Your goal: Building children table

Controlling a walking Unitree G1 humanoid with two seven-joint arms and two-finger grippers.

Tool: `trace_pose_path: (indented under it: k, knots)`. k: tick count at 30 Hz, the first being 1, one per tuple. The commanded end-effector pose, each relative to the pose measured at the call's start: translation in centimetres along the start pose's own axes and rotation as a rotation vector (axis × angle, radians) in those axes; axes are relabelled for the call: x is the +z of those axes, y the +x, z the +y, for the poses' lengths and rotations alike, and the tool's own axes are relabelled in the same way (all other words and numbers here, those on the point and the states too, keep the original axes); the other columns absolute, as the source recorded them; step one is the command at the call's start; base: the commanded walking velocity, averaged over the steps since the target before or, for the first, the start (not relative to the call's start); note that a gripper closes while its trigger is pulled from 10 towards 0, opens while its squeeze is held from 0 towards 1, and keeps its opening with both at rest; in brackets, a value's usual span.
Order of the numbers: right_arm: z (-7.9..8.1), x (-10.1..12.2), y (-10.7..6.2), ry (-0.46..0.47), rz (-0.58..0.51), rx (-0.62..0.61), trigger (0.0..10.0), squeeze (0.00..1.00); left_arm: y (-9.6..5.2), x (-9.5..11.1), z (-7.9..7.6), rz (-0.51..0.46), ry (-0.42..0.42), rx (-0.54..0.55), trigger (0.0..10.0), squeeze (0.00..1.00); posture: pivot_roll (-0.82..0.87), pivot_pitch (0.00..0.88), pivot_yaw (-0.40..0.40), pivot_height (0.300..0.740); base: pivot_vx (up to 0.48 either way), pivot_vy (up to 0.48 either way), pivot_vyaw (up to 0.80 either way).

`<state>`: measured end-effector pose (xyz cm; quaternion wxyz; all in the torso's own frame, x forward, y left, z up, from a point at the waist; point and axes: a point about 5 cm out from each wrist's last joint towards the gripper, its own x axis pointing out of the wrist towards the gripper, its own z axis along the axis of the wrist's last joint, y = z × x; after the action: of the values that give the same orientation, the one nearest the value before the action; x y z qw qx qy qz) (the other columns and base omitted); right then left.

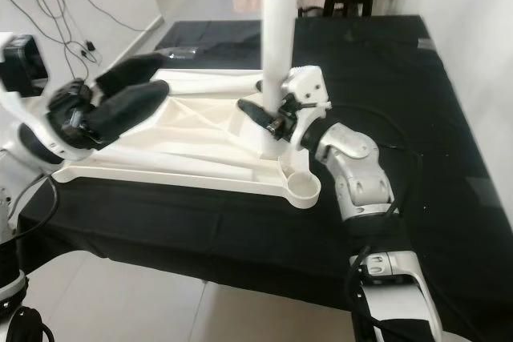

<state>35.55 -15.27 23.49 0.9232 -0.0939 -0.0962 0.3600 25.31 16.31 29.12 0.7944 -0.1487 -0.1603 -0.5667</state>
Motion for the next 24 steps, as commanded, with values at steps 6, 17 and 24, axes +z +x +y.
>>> trace_pose_path:
  k: [6,17,24]
  knots:
    - [-0.1,0.5,-2.4,0.018,-0.045,0.135,0.0,0.00,-2.6,-3.5,-2.8,0.156,-0.033,0.135,10.0,1.00,0.00,0.153,0.076,0.740,0.000,0.000,0.00]
    - [0.9,-0.5,-4.5,0.046,-0.011,0.325,10.0,0.00,-3.5,-10.0,-6.5,0.411,-0.076,0.167,10.0,0.00,-0.01,0.201,0.085,0.740,0.000,0.000,0.00]
    - [-0.6,-0.6,-5.1,0.039,0.036,0.346,10.0,0.00,-3.9,-11.6,-8.1,0.483,-0.028,0.194,10.0,0.00,0.00,0.235,0.092,0.740,0.000,0.000,0.00]
